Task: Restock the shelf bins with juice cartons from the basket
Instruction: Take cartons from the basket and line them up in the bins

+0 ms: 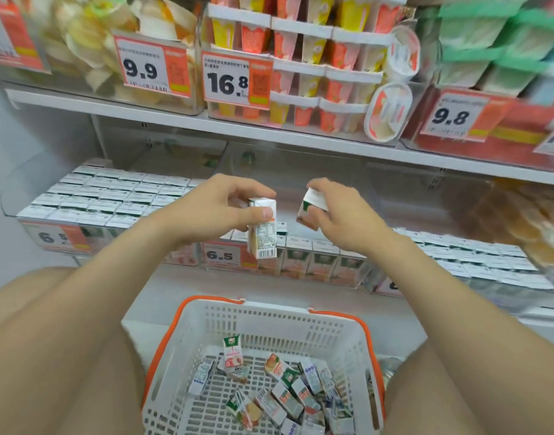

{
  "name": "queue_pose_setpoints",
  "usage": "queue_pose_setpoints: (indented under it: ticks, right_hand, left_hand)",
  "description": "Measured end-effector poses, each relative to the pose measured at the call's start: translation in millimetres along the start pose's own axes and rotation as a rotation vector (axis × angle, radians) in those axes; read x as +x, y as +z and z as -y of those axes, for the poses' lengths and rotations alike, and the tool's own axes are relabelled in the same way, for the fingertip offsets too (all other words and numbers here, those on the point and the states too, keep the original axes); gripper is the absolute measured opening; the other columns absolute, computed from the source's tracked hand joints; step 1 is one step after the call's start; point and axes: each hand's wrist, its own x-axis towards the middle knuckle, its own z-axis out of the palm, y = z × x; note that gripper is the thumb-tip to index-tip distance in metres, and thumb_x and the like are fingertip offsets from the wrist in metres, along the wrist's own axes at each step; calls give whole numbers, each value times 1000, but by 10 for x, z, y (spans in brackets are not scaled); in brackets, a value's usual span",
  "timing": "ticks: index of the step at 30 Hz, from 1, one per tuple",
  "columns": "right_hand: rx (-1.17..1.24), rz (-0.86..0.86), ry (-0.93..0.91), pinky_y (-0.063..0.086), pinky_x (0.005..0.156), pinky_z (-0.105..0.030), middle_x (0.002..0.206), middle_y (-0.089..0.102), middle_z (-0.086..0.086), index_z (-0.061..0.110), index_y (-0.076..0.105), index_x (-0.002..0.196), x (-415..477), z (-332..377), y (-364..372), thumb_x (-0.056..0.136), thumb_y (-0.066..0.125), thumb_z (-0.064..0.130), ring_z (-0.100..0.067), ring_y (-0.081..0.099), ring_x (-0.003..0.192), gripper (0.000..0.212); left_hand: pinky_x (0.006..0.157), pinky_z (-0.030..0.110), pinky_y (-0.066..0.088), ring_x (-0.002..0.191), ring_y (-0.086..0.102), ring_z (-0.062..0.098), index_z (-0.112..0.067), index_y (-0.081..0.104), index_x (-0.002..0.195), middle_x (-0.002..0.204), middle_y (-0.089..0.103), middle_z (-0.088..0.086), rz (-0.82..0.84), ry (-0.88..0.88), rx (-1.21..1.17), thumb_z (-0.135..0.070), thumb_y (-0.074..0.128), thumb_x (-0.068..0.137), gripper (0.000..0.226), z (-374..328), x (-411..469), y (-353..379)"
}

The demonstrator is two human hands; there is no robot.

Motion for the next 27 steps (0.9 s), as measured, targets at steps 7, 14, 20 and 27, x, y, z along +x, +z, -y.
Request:
queue_pose_setpoints:
  ticks: [7, 14, 20, 27]
  right_hand:
    - [77, 401, 45, 40, 111, -38, 150, 57, -4, 23, 56, 148, 229, 8, 196, 103, 57, 26, -27, 52, 137, 44]
    - [79, 310, 83, 41, 114, -39, 145, 62, -5, 19, 55, 149, 279, 105, 207, 102, 49, 23, -28, 53, 136, 48]
    - [982, 219, -71, 59, 98, -42, 140, 65, 6, 29, 48, 153, 47, 567, 97, 108, 56, 17, -14, 66, 121, 47]
    - [1066, -3, 25, 62, 81, -39, 100, 79, -14, 8, 74, 115, -93, 742, 128, 108, 56, 17, -23, 75, 88, 21]
  left_hand:
    - [82, 27, 53, 98, 73, 7, -30, 71, 117, 109, 75, -10, -221, -143, -169, -42, 90, 78, 45, 148, 132, 193]
    - [86, 33, 58, 97, 75, 12, -31, 73, 119, 103, 79, -6, -247, -214, -305, -44, 80, 89, 34, 184, 177, 176]
    - [91, 42, 57, 109, 74, 26, -12, 66, 128, 112, 78, 12, -114, -258, -535, -33, 70, 98, 37, 113, 50, 82]
    - [88, 45, 64, 102, 76, 32, -1, 74, 115, 109, 78, 18, 7, -185, -548, -26, 72, 96, 31, 43, -223, -24]
